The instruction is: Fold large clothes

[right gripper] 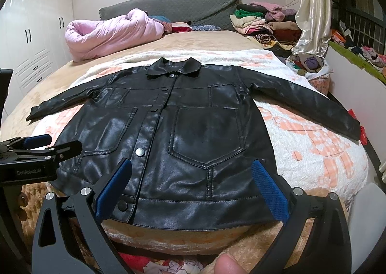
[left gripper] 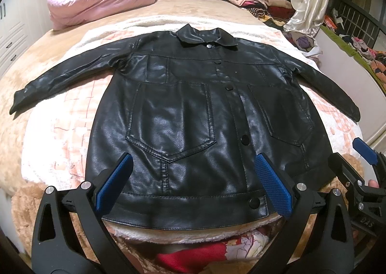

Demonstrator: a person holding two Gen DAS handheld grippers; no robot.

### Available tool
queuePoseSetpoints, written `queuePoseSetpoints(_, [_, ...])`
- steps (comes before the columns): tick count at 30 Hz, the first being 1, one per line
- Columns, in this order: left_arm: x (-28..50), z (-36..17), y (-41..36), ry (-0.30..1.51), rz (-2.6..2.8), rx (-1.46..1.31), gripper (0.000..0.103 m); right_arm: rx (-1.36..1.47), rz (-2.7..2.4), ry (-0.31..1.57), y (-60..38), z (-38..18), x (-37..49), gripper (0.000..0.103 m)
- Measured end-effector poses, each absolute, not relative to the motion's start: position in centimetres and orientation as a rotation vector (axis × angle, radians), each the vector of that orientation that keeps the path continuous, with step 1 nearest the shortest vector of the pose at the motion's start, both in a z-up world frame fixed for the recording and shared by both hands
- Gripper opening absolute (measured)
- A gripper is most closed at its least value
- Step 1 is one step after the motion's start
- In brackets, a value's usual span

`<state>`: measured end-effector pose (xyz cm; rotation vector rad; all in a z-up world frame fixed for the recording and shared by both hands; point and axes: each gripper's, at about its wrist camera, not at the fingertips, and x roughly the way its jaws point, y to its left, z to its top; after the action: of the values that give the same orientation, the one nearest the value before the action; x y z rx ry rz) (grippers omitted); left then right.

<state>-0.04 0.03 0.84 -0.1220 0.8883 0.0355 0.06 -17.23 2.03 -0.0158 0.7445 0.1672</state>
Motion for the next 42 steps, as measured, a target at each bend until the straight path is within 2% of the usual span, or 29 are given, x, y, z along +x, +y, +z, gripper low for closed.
queuePoseSetpoints(42, [-0.31,0.94,-0.36,0.886,0.027,-0.123,0.095,0.004,0.18,0.76,-17.24,1.55,1.0,0.099])
